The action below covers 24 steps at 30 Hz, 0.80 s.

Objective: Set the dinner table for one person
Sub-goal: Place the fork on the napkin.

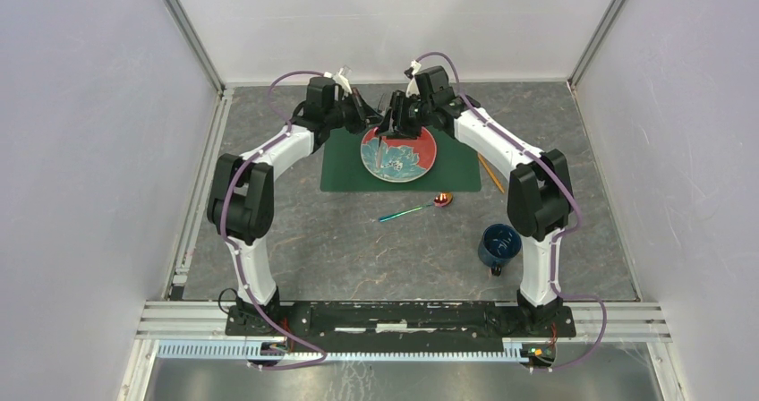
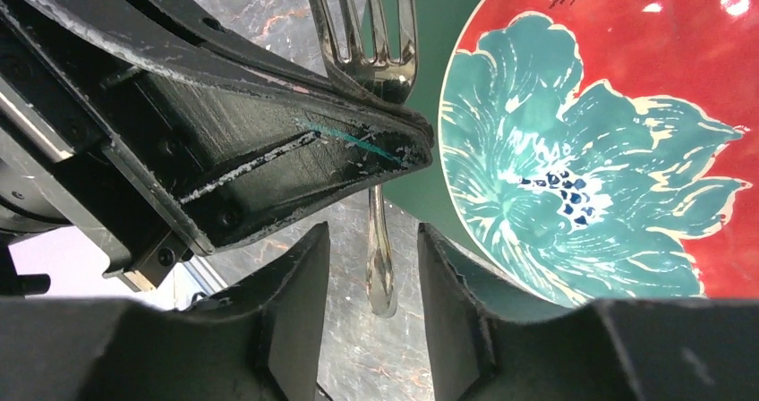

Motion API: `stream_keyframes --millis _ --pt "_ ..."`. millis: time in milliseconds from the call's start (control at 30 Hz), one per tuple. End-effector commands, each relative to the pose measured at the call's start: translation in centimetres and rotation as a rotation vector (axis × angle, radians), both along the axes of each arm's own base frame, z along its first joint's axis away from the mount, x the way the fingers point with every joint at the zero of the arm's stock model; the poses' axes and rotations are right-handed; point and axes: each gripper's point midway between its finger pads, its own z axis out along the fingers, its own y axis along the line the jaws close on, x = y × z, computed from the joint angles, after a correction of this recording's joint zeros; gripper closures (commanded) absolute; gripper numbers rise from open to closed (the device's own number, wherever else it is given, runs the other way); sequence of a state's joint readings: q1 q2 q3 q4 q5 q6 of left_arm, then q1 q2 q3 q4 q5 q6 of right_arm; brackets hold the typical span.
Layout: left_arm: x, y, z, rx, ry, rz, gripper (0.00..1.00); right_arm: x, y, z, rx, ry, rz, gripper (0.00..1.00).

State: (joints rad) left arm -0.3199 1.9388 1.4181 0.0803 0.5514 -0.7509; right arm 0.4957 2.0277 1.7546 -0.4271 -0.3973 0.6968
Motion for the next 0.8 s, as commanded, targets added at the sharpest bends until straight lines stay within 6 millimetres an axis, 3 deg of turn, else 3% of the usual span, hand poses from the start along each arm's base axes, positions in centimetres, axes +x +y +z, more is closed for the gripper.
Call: stream_keyframes --millis 0,200,333,500,633,767 --pt "0.4 0.3 0.9 -0.008 -0.044 0.003 0.98 -0.5 0.3 3.3 0.043 -0.066 0.025 0.47" --pt "0.3 0.3 1.3 -0.024 -0.046 0.003 0.98 -0.5 0.3 3.4 0.046 -0.074 0.023 0.30" --pt "0.6 1.7 1.2 -0.025 -0.037 0.022 0.98 -0.6 -0.3 3.2 0.022 -0.074 0.020 0.24" --pt "0.7 6.1 0.4 -0.091 -0.002 0.090 0.98 -0.3 -2.7 3.3 0.007 -0.073 -0.018 0.21" --pt "1.1 10.6 1.2 -0.086 -0.034 0.154 0.98 0.3 -5.8 3.5 -0.006 -0.072 -0.070 0.21" --pt "1.6 13.0 2.6 -0.111 -0.064 0.133 0.98 0.9 -8.7 3.7 -0.022 -0.075 -0.114 0.20"
